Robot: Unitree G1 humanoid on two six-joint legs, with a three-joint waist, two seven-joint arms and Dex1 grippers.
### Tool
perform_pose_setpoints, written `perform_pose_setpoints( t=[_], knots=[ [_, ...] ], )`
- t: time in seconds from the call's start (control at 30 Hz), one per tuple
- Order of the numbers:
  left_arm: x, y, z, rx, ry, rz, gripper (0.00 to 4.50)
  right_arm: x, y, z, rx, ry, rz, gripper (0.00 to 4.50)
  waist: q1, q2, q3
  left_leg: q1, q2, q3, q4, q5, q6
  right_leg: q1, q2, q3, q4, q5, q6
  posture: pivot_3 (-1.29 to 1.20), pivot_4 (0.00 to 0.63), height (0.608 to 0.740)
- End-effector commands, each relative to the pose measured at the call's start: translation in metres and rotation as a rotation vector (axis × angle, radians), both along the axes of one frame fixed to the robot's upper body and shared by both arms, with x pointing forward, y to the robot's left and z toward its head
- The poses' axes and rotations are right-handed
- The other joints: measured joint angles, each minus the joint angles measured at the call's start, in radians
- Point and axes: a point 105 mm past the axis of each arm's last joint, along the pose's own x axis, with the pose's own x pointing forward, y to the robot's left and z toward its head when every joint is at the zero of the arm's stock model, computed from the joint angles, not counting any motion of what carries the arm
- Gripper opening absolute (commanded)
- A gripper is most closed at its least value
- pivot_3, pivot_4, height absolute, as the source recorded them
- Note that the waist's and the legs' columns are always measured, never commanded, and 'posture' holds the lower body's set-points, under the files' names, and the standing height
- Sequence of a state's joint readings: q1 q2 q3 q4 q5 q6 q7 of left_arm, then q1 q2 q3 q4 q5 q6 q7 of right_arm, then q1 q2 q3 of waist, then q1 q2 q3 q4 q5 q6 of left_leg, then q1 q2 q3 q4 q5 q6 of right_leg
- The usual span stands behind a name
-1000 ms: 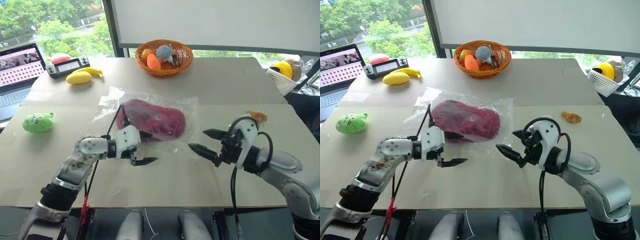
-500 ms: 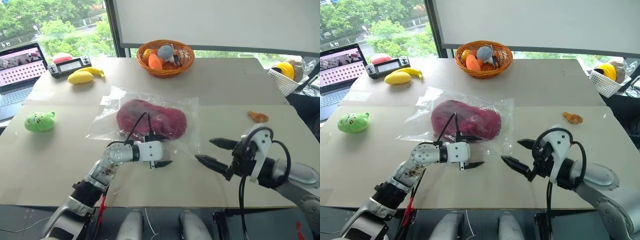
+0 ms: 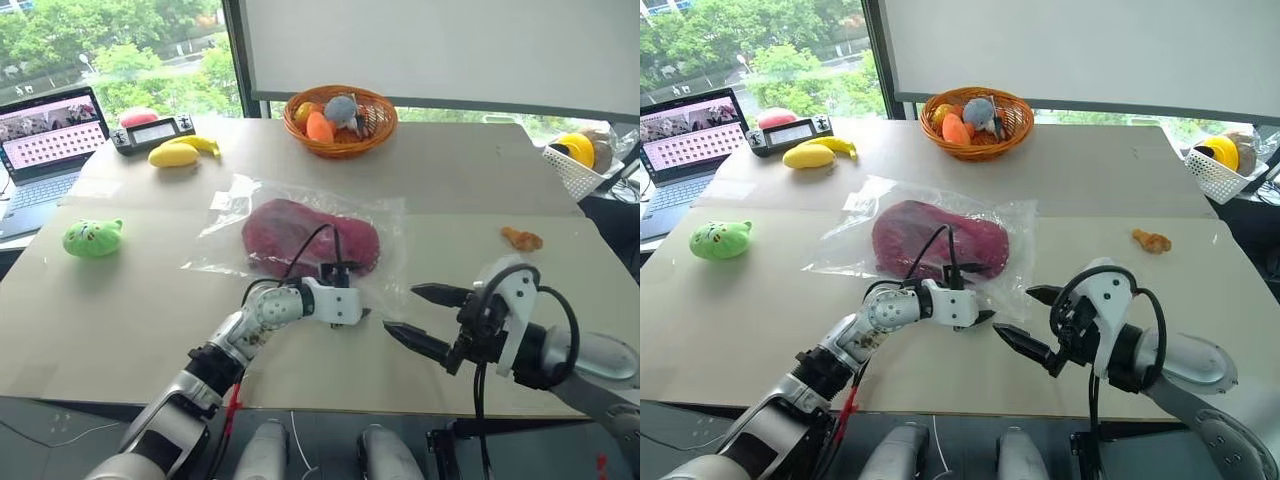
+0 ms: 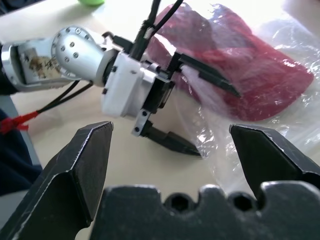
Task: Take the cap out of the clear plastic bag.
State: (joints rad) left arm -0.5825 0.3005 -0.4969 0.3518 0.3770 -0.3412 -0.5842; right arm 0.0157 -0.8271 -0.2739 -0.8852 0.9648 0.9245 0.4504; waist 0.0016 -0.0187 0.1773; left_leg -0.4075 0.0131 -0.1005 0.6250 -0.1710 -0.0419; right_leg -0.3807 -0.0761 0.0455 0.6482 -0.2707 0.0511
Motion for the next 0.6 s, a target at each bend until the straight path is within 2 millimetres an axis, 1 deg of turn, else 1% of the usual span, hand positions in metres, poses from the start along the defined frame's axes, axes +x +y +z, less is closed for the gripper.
perform_pose_setpoints(
  t=[0.03, 0.1, 0.13, 0.2, 0.23, 0.3, 0.33, 0.53, 0.6],
  knots=[
    [0.004, 0.006, -0.019, 0.062, 0.026, 0.039, 3.02, -0.006, 0.005, 0.004, -0.023, -0.037, 0.035, 4.5, -0.001, -0.001, -0.001, 0.0, 0.0, 0.0, 0.0, 0.0, 0.0, 0.0, 0.0, 0.0, 0.0, 0.0, 0.0, 0.0, 0.15, 0.733],
    [0.004, 0.007, -0.021, 0.07, 0.031, 0.038, 2.33, -0.006, 0.005, 0.004, -0.023, -0.039, 0.034, 4.5, -0.002, -0.001, -0.001, 0.0, 0.0, 0.0, 0.001, 0.0, 0.0, 0.0, 0.0, 0.0, 0.0, 0.0, 0.0, 0.0, 0.15, 0.733],
    [0.005, 0.007, -0.021, 0.074, 0.031, 0.039, 2.06, -0.005, 0.005, 0.004, -0.024, -0.039, 0.032, 4.5, -0.003, -0.001, -0.001, 0.0, 0.0, 0.0, 0.001, 0.0, 0.0, 0.0, 0.0, 0.0, 0.0, 0.0, 0.0, 0.0, 0.15, 0.733],
    [0.006, 0.008, -0.022, 0.077, 0.032, 0.042, 1.3, -0.005, 0.005, 0.003, -0.027, -0.038, 0.029, 4.5, -0.004, -0.001, -0.003, 0.0, 0.0, 0.0, 0.001, 0.0, 0.0, 0.001, 0.0, 0.0, 0.0, 0.0, 0.0, 0.0, 0.15, 0.733],
    [0.006, 0.008, -0.022, 0.08, 0.033, 0.044, 1.03, -0.005, 0.005, 0.003, -0.028, -0.037, 0.029, 4.5, -0.004, -0.001, -0.003, 0.001, 0.0, 0.0, 0.001, 0.0, 0.0, 0.001, 0.0, 0.0, 0.0, 0.0, 0.0, 0.0, 0.15, 0.733],
    [0.006, 0.01, -0.023, 0.082, 0.033, 0.047, 0.28, -0.005, 0.005, 0.003, -0.028, -0.037, 0.029, 4.5, -0.004, -0.001, -0.004, 0.001, 0.0, 0.0, 0.0, 0.0, 0.0, 0.002, 0.0, 0.0, 0.0, 0.0, 0.001, 0.0, 0.15, 0.733],
    [0.006, 0.01, -0.023, 0.083, 0.034, 0.048, 0.03, -0.005, 0.005, 0.003, -0.028, -0.037, 0.029, 4.5, -0.004, -0.001, -0.004, 0.001, 0.0, 0.0, 0.0, 0.0, 0.0, 0.002, 0.0, 0.0, 0.0, 0.0, 0.001, 0.0, 0.15, 0.733],
    [0.006, 0.02, -0.021, 0.083, 0.028, 0.055, 0.03, -0.003, 0.004, 0.002, -0.027, -0.038, 0.029, 4.5, -0.01, -0.001, -0.005, 0.002, 0.0, 0.0, 0.0, 0.0, 0.0, 0.002, 0.0, 0.0, 0.0, 0.0, 0.001, 0.0, 0.15, 0.733],
    [0.005, 0.029, -0.02, 0.081, 0.039, 0.067, 0.03, -0.002, 0.004, 0.002, -0.025, -0.039, 0.026, 4.5, -0.018, -0.001, -0.005, 0.002, 0.0, 0.0, 0.0, 0.0, 0.0, 0.002, 0.0, 0.0, 0.0, 0.0, 0.001, 0.0, 0.15, 0.733]
  ],
)
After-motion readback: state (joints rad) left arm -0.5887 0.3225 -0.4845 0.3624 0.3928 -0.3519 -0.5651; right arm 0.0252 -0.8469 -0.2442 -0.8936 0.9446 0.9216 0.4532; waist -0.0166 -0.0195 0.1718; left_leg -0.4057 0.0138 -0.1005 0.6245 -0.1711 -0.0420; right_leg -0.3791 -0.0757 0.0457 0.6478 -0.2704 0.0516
